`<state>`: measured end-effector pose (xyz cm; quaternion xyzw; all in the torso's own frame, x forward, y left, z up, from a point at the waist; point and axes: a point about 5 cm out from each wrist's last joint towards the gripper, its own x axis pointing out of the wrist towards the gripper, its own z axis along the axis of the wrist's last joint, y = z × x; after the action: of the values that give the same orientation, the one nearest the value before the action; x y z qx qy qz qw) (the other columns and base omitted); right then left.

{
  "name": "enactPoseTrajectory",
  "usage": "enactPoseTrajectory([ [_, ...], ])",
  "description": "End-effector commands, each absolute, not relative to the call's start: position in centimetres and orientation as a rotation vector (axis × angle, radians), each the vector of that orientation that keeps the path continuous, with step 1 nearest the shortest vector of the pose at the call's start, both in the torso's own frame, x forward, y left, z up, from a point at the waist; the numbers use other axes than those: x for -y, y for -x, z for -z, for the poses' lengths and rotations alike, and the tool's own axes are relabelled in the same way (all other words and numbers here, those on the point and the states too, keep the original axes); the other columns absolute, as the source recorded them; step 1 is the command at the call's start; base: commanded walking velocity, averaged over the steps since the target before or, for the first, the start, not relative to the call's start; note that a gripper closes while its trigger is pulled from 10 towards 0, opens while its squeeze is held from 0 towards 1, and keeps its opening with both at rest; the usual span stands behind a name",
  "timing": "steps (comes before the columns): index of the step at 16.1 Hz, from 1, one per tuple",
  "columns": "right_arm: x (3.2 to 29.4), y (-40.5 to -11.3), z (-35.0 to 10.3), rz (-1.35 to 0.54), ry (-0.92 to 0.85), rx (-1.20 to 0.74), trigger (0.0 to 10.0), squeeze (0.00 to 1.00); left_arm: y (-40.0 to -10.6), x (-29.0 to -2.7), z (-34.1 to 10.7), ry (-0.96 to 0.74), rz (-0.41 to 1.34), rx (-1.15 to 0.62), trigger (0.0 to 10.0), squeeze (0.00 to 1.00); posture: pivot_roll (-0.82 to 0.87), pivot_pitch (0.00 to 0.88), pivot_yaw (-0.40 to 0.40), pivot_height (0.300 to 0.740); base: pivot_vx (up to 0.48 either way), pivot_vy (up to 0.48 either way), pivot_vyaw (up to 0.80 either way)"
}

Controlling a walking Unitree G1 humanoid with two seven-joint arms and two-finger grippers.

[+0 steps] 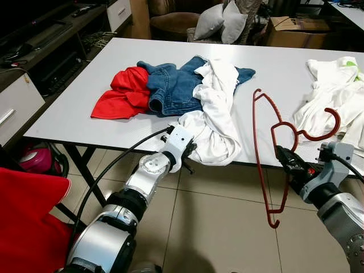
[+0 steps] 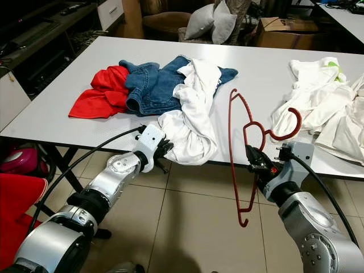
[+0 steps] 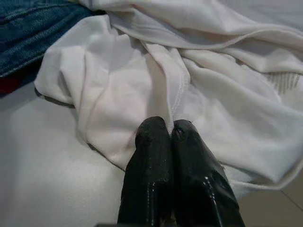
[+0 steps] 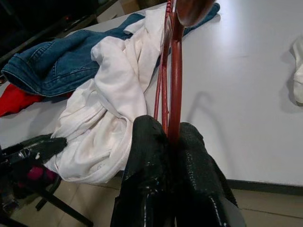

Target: Hang hanger

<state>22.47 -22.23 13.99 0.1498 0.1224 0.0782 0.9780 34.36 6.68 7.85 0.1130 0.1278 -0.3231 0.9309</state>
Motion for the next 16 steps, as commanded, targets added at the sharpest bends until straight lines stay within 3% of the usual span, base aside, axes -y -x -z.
enactPoseTrajectory([
  [1, 22.2, -22.2, -14.6, -0.177, -0.278, -0.226, 10.0, 0.00, -34.8, -6.8, -8.5, -0.219, 0.652, -0.238, 0.0, 0.00, -0.11, 0.000, 0.032, 0.740, 0.000, 0.000, 0.00],
  [5, 21.7, -22.1, -15.8, -0.312, -0.260, -0.197, 10.0, 0.00, -35.3, -7.9, -9.0, -0.205, 0.602, -0.218, 0.0, 0.00, -0.11, 0.000, 0.041, 0.740, 0.000, 0.000, 0.00],
  [10, 21.1, -20.7, -16.3, -0.494, -0.221, -0.220, 10.0, 0.00, -36.1, -8.9, -12.2, -0.234, 0.612, -0.064, 0.0, 0.00, -0.10, 0.000, 0.052, 0.740, 0.000, 0.000, 0.00],
  [12, 20.5, -19.8, -16.0, -0.597, -0.215, -0.277, 10.0, 0.00, -36.0, -8.9, -13.8, -0.255, 0.627, 0.020, 0.0, 0.00, -0.09, 0.000, 0.051, 0.740, 0.000, 0.000, 0.00],
  [16, 20.5, -19.3, -14.7, -0.627, -0.222, -0.378, 10.0, 0.00, -35.4, -8.7, -15.9, -0.265, 0.639, 0.116, 0.0, 0.00, -0.08, 0.000, 0.044, 0.740, 0.000, 0.000, 0.00],
])
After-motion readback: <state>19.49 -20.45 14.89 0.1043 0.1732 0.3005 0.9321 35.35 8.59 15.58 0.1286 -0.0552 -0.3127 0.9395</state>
